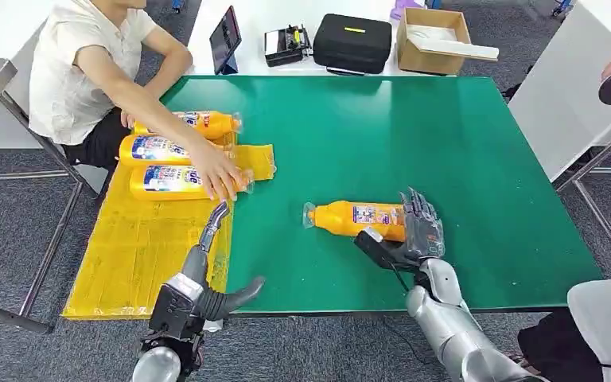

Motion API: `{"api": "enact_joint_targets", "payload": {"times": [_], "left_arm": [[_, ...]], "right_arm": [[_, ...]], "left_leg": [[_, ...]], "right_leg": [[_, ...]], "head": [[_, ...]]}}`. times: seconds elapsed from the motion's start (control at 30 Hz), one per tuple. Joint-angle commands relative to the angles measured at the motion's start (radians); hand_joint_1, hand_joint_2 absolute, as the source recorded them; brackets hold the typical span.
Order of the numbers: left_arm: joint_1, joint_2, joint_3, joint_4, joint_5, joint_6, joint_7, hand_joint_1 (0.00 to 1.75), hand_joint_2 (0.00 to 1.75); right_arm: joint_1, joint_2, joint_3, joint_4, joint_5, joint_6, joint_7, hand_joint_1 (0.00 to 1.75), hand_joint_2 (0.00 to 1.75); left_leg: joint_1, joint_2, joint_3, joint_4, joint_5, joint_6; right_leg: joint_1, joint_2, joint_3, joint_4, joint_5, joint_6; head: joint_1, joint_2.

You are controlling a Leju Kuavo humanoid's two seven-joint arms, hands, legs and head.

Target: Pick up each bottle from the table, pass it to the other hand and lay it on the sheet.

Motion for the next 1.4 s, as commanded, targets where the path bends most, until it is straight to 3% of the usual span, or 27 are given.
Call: {"api": "enact_joint_targets", "payload": {"times": [0.03, 0.13, 0.17, 0.2, 0.33, 0.5, 0.77, 0.8, 1.1, 1.2, 1.27, 1.4], "left_arm": [[-0.062, 0.009, -0.036, 0.090, 0.007, -0.005, 0.001, 0.00, 1.75], [-0.070, 0.010, -0.045, 0.106, 0.018, -0.015, 0.008, 0.00, 1.75], [-0.072, 0.010, -0.046, 0.109, 0.020, -0.016, 0.009, 0.00, 1.75], [-0.075, 0.009, -0.048, 0.117, 0.022, -0.018, 0.010, 0.00, 1.75], [-0.094, 0.002, -0.051, 0.141, 0.048, -0.031, 0.015, 0.00, 1.75], [-0.110, -0.001, -0.054, 0.154, 0.068, -0.046, 0.015, 0.00, 1.75], [-0.122, -0.003, -0.057, 0.169, 0.084, -0.057, 0.015, 0.00, 1.75], [-0.122, -0.003, -0.057, 0.169, 0.084, -0.057, 0.015, 0.00, 1.75], [-0.118, -0.004, -0.057, 0.162, 0.090, -0.056, 0.009, 0.00, 1.75], [-0.118, -0.004, -0.057, 0.162, 0.090, -0.056, 0.009, 0.00, 1.75], [-0.104, -0.021, -0.037, 0.151, 0.132, -0.050, -0.014, 0.00, 1.75], [-0.064, -0.064, -0.003, 0.132, 0.285, -0.035, -0.016, 0.00, 1.75]], "right_arm": [[-0.088, 0.006, 0.011, 0.196, -0.031, 0.084, 0.009, 0.00, 1.75], [-0.101, -0.001, 0.032, 0.243, -0.018, 0.176, 0.036, 0.00, 1.75], [-0.103, -0.001, 0.030, 0.249, -0.020, 0.189, 0.041, 0.14, 1.75], [-0.107, -0.004, 0.036, 0.259, -0.019, 0.218, 0.043, 1.75, 1.75], [-0.118, -0.016, 0.064, 0.291, -0.007, 0.323, 0.052, 1.75, 1.75], [-0.130, -0.022, 0.085, 0.304, 0.006, 0.369, 0.053, 1.75, 1.75], [-0.144, -0.023, 0.108, 0.317, 0.018, 0.425, 0.056, 1.75, 1.75], [-0.144, -0.023, 0.108, 0.317, 0.018, 0.425, 0.056, 1.75, 1.75], [-0.128, -0.028, 0.090, 0.294, -0.021, 0.403, -0.015, 1.75, 1.75], [-0.128, -0.028, 0.090, 0.294, -0.021, 0.403, -0.015, 1.75, 1.75], [-0.107, -0.013, 0.000, 0.263, -0.150, 0.423, -0.169, 1.75, 1.75], [-0.047, 0.024, -0.110, 0.134, -0.366, 0.457, -0.341, 1.75, 1.75]], "left_leg": [[0.000, 0.001, 0.003, 0.000, -0.001, 0.000], [0.001, 0.002, 0.006, 0.000, -0.002, 0.000], [0.000, 0.001, 0.005, -0.001, -0.001, 0.000], [0.001, 0.002, 0.007, -0.001, -0.002, 0.000], [0.001, 0.003, 0.011, -0.001, -0.001, 0.000], [0.002, 0.004, 0.017, -0.001, -0.003, -0.001], [0.002, 0.007, 0.025, -0.003, -0.005, -0.002], [0.002, 0.009, 0.025, -0.003, -0.005, -0.002], [0.003, 0.008, 0.027, -0.002, -0.006, -0.003], [0.003, 0.010, 0.029, -0.002, -0.007, -0.003], [0.003, 0.010, 0.029, -0.002, -0.007, -0.003], [0.003, 0.010, 0.029, -0.002, -0.007, -0.003]], "right_leg": [[0.001, 0.000, 0.004, -0.001, -0.001, -0.003], [0.002, 0.000, 0.007, -0.001, -0.001, -0.005], [0.001, -0.001, 0.005, -0.001, -0.001, -0.003], [0.002, -0.001, 0.007, -0.002, -0.001, -0.004], [0.002, -0.002, 0.010, -0.003, -0.001, -0.005], [0.002, 0.000, 0.004, -0.003, -0.002, -0.009], [0.005, 0.002, 0.012, -0.005, -0.002, -0.008], [0.004, 0.005, 0.021, -0.005, -0.001, -0.007], [0.005, 0.004, 0.013, -0.004, -0.002, -0.010], [0.004, 0.008, 0.024, -0.004, -0.001, -0.008], [0.005, 0.007, 0.024, -0.004, -0.001, -0.010], [0.005, 0.008, 0.023, -0.004, -0.001, -0.010]], "head": [[0.000, 0.000], [0.000, 0.000], [0.000, 0.000], [0.000, 0.000], [0.000, 0.000], [0.000, 0.000], [0.000, 0.000], [0.000, 0.000], [0.000, 0.000], [0.000, 0.000], [0.000, 0.000], [0.000, 0.000]]}}
